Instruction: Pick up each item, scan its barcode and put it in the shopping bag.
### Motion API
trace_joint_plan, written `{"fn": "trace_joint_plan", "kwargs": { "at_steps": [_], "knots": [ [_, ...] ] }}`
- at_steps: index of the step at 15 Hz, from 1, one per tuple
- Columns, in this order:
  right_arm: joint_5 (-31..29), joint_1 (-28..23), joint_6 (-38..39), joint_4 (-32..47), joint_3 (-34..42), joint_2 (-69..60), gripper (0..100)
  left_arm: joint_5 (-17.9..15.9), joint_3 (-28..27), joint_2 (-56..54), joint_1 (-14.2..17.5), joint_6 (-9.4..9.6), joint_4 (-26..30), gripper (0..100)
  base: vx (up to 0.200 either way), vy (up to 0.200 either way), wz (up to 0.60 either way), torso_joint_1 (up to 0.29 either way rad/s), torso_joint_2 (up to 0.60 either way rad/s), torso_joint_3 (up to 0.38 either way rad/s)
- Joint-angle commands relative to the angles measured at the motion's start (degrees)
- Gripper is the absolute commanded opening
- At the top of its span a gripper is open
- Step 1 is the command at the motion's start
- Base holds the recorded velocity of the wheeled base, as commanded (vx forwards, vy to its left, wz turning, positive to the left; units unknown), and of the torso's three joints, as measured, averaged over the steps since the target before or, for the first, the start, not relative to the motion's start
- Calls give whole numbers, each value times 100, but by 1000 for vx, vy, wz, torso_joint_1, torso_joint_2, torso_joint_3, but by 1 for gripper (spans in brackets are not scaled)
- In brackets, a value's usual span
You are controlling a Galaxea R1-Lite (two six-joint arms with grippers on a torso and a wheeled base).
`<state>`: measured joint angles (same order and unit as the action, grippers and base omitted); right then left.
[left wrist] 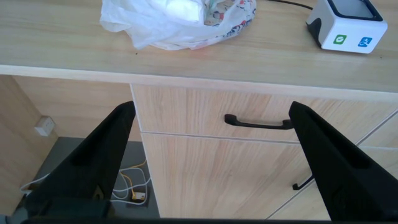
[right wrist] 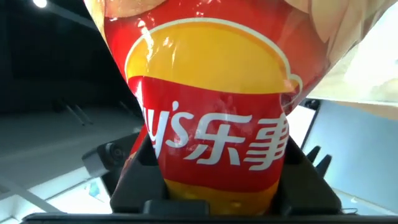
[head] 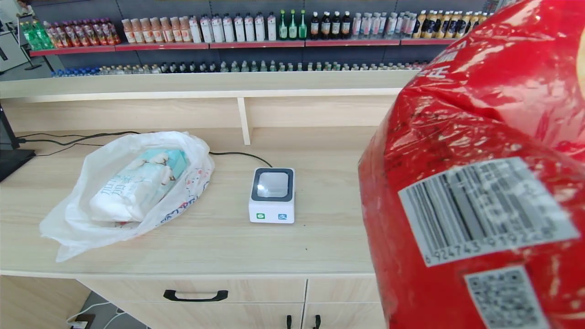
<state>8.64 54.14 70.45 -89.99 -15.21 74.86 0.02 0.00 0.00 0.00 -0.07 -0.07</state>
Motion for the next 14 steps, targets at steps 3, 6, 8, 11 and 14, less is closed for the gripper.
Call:
{"fn": "trace_joint_plan", "kwargs": {
  "at_steps": [3,6,8,11,14],
  "knots": [
    [-196,-228,-1525,-1,98,591,0,-2,0,0,0,-1,-1,100,0,0,0,0,0,0],
    [-117,-1011,-3143,342,89,565,0,6,0,9,0,-1,-1,100,0,0,0,0,0,0],
    [111,-1397,-3837,500,10,529,0,-2,0,9,0,-1,-1,100,0,0,0,0,0,0],
    [76,-1424,-5305,632,-8,828,0,6,0,9,0,-1,-1,100,0,0,0,0,0,0],
    [-434,-1459,-6632,632,-140,942,0,6,0,9,0,-1,-1,100,0,0,0,0,0,0]
  ]
}}
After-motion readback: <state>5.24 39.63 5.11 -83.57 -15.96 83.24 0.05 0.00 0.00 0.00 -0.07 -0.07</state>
